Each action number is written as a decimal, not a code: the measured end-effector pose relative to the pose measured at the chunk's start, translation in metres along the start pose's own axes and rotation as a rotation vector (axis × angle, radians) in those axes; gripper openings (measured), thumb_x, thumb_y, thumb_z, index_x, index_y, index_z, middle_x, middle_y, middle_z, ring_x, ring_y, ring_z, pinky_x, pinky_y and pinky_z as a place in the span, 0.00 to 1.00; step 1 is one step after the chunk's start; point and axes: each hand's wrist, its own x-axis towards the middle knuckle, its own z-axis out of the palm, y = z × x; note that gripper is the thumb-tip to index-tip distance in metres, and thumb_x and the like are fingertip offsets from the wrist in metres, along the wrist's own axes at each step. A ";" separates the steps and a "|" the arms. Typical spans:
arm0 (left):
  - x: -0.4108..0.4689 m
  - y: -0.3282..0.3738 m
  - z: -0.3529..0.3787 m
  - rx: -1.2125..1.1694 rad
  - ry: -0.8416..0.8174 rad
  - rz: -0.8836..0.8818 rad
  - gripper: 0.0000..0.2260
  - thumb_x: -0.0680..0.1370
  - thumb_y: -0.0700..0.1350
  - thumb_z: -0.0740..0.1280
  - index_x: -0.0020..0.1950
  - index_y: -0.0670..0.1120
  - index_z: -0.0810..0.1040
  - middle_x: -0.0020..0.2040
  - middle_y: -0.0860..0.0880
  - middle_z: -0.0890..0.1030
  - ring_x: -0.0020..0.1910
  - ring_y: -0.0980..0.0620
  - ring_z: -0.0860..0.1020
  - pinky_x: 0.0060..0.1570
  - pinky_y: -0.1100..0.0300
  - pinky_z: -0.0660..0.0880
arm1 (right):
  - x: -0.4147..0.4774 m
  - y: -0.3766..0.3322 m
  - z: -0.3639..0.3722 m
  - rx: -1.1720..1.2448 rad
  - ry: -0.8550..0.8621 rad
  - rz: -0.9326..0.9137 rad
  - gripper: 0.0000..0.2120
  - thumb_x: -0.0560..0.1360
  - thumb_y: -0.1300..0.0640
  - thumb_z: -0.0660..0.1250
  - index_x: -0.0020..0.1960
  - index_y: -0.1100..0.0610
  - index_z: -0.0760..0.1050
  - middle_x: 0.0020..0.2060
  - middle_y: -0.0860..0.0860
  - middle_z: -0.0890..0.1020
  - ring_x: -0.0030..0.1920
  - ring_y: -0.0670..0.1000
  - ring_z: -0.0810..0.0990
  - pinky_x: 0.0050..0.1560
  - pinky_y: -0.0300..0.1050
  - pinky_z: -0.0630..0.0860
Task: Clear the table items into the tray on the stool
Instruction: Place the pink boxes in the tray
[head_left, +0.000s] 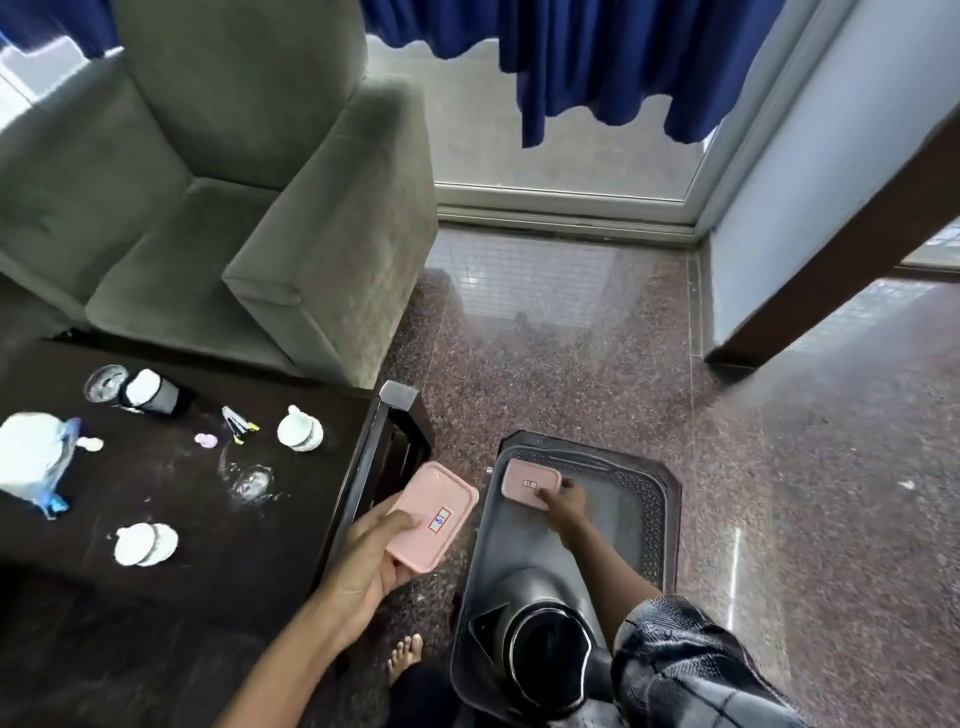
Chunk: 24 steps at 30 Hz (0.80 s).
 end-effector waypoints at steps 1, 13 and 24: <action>-0.001 -0.001 0.000 0.012 0.007 0.011 0.17 0.63 0.41 0.68 0.52 0.46 0.78 0.41 0.46 0.85 0.43 0.48 0.81 0.40 0.52 0.81 | 0.001 0.000 0.003 -0.028 0.035 -0.011 0.19 0.68 0.56 0.72 0.57 0.59 0.75 0.49 0.59 0.82 0.48 0.58 0.80 0.44 0.48 0.74; 0.009 -0.013 0.010 0.036 0.081 -0.012 0.13 0.75 0.37 0.66 0.57 0.48 0.72 0.46 0.44 0.81 0.40 0.49 0.79 0.30 0.62 0.78 | -0.061 -0.033 -0.033 0.082 -0.001 -0.102 0.06 0.73 0.56 0.65 0.45 0.58 0.71 0.39 0.59 0.78 0.31 0.55 0.76 0.31 0.45 0.74; 0.037 -0.034 0.047 0.525 0.026 -0.071 0.21 0.77 0.41 0.65 0.68 0.48 0.67 0.63 0.44 0.75 0.53 0.47 0.77 0.45 0.57 0.78 | -0.133 -0.036 -0.060 0.086 -0.451 -0.127 0.04 0.70 0.71 0.68 0.40 0.64 0.77 0.25 0.53 0.80 0.21 0.44 0.76 0.25 0.37 0.78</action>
